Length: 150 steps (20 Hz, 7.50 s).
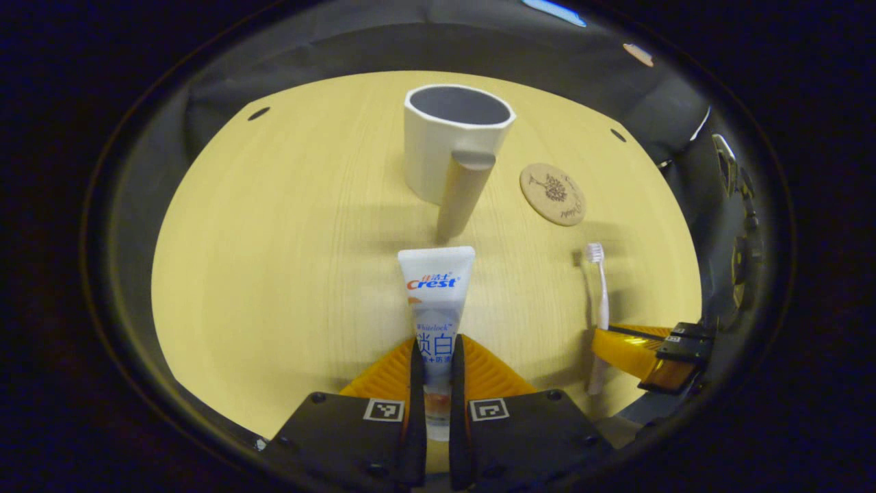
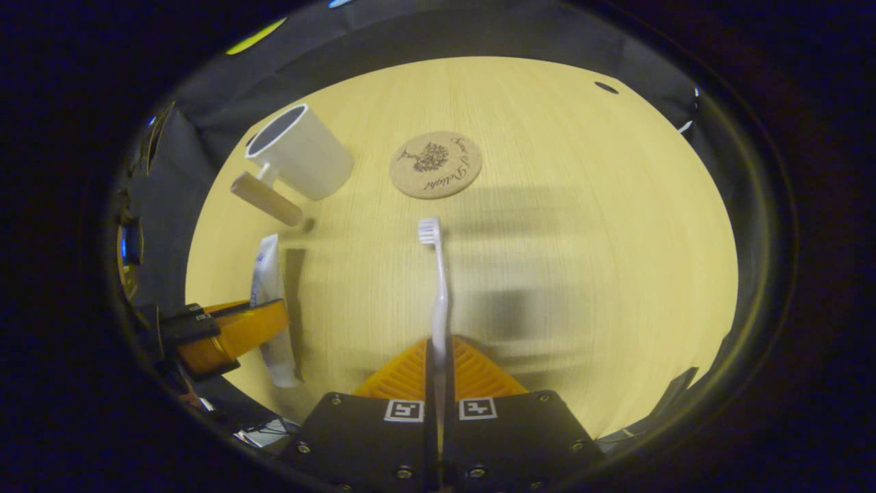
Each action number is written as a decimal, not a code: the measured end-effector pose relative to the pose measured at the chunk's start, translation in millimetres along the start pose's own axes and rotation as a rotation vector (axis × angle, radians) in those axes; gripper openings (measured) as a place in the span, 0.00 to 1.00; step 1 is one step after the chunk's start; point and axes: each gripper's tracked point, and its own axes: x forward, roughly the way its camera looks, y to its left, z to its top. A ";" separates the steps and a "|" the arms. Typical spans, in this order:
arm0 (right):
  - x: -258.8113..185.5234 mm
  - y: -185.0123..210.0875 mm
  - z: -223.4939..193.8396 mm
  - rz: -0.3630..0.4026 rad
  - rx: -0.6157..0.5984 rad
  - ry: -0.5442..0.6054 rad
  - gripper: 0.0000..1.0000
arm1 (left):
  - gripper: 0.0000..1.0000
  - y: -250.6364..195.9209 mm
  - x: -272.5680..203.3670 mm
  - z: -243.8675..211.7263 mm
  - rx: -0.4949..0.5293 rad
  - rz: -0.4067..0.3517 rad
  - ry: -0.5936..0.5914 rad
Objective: Put the toothbrush and toothpaste on the desktop into the cup, then pick up the cup and place it on the coaster on the desktop.
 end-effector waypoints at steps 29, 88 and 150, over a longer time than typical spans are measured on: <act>-122.4 24.2 128.4 0.163 -0.128 -0.637 0.04 | 0.20 29.5 -155.7 162.3 -0.050 -0.104 -0.887; -78.9 144.9 255.9 0.292 -0.284 -0.823 0.04 | 0.93 77.2 -91.9 111.8 -0.069 -0.151 -0.659; -139.7 -60.2 157.9 -0.002 -0.075 -0.735 0.90 | 0.94 13.4 20.3 97.6 0.048 -0.081 -0.046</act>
